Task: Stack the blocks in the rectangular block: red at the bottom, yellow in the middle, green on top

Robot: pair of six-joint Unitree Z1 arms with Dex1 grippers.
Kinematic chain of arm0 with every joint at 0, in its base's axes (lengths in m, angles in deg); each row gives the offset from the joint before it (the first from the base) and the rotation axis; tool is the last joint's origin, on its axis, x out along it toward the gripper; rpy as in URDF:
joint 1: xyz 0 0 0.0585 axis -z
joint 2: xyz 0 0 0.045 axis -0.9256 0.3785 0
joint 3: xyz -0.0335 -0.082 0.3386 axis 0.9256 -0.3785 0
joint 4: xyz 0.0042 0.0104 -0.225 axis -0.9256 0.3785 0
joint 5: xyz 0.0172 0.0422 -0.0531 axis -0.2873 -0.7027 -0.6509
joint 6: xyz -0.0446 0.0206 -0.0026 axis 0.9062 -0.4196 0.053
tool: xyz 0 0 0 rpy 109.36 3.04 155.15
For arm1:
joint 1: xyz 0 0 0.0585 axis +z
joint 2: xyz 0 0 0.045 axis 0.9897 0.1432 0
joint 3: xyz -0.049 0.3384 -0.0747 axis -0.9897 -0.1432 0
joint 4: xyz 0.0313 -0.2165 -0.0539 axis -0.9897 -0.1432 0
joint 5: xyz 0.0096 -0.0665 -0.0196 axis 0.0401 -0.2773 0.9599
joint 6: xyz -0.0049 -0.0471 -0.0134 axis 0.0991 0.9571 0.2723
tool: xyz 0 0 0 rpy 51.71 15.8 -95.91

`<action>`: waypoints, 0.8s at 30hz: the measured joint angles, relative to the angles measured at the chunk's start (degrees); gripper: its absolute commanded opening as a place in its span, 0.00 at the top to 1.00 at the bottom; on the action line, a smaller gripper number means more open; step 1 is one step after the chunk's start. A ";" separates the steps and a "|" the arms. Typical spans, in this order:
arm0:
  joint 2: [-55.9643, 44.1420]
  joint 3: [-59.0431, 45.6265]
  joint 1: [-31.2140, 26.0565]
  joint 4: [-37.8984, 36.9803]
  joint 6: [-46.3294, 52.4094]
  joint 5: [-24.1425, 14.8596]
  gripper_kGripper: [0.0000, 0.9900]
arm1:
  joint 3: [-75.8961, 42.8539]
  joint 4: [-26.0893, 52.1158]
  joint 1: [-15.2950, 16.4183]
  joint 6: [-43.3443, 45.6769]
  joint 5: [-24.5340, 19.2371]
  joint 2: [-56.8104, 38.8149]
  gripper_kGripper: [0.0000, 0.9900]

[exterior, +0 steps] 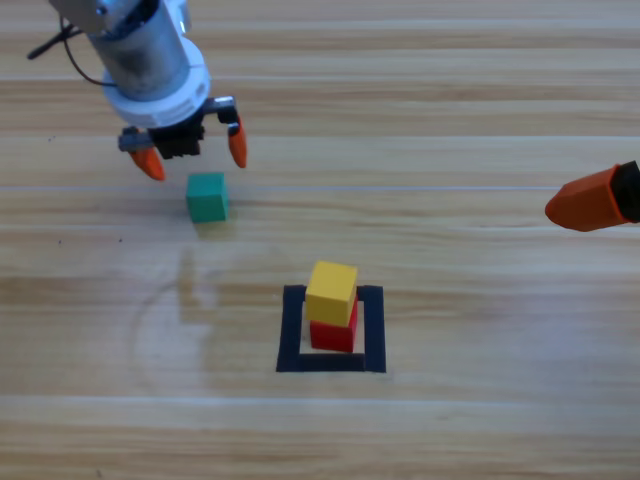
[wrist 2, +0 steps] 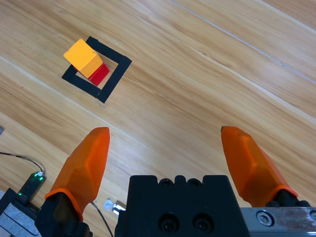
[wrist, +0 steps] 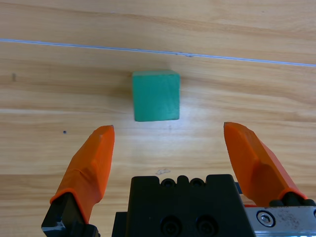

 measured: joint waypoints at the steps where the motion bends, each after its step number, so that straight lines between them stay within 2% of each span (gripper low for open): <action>1: 0.47 0.28 0.44 0.00 0.45 0.00 0.05 | 0.00 0.00 0.00 0.05 0.00 0.06 0.00; 7: 3.35 1.85 2.07 0.00 2.29 -0.45 0.05 | 0.00 0.00 0.00 0.06 0.06 0.43 0.00; 13: 5.20 2.57 2.20 0.00 2.29 -2.67 0.05 | 0.00 0.00 0.00 0.19 2.15 0.94 0.00; 24: 8.68 4.23 2.20 0.00 2.12 -5.34 0.06 | -0.01 0.00 0.00 0.53 2.17 3.50 0.00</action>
